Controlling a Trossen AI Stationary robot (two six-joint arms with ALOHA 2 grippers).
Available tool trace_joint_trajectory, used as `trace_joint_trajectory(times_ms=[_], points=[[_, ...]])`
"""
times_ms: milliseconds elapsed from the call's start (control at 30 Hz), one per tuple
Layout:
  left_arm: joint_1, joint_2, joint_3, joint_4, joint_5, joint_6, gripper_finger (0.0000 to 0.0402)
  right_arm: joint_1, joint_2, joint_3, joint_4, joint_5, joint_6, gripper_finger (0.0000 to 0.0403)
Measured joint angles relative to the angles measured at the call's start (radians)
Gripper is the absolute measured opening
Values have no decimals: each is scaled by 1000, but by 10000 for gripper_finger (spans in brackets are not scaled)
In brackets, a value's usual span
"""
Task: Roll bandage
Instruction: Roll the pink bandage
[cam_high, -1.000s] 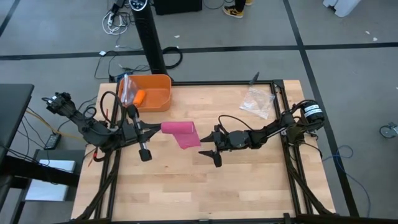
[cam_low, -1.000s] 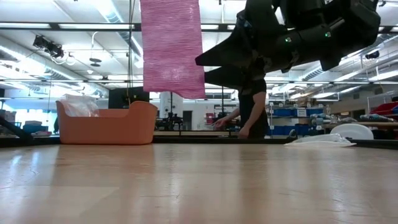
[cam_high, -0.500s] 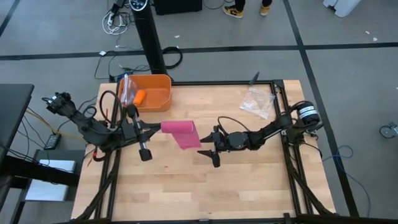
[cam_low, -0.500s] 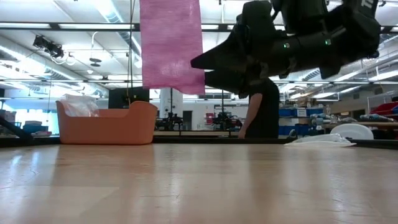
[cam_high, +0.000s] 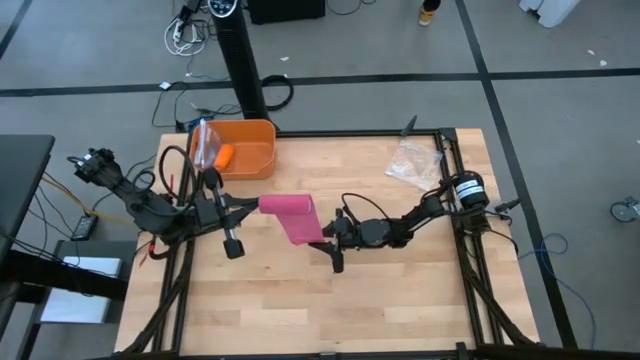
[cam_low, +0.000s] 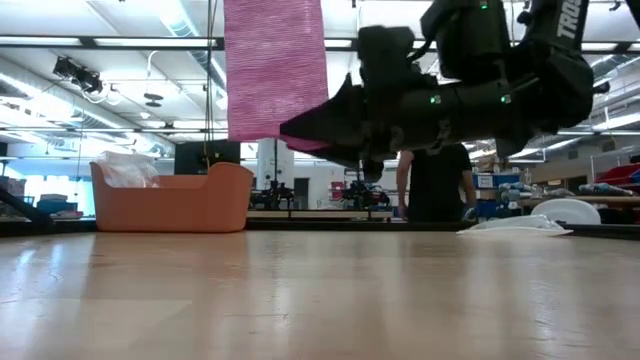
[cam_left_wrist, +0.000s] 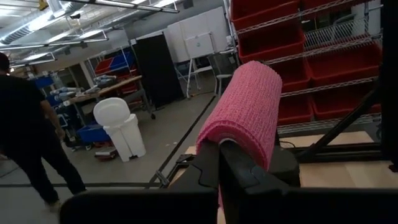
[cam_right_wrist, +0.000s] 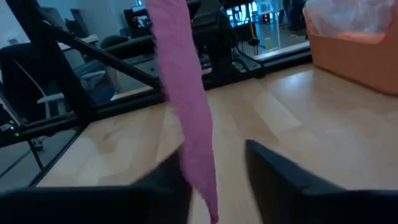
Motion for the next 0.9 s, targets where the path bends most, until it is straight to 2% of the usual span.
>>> trace_joint_trajectory(times_ms=[100, 133, 267, 500, 633, 900], points=[[0, 0, -1, -21, -44, 6, 1, 22, 2, 12, -6, 6, 10, 29], [0, 0, -3, -34, -63, 6, 1, 35, -6, 12, -6, 16, 8, 15], [0, 0, -34, -92, -154, 2, 1, 94, -62, 11, -9, 12, 26, 8], [38, 0, -143, -77, -265, -14, 1, 233, -177, 58, -75, 24, 17, 3], [94, 0, -219, -77, -313, -63, 1, 291, -234, 158, -248, 57, -53, 2], [138, 0, -368, -70, -290, -224, 1, 337, -306, 397, -591, 120, -243, 1]])
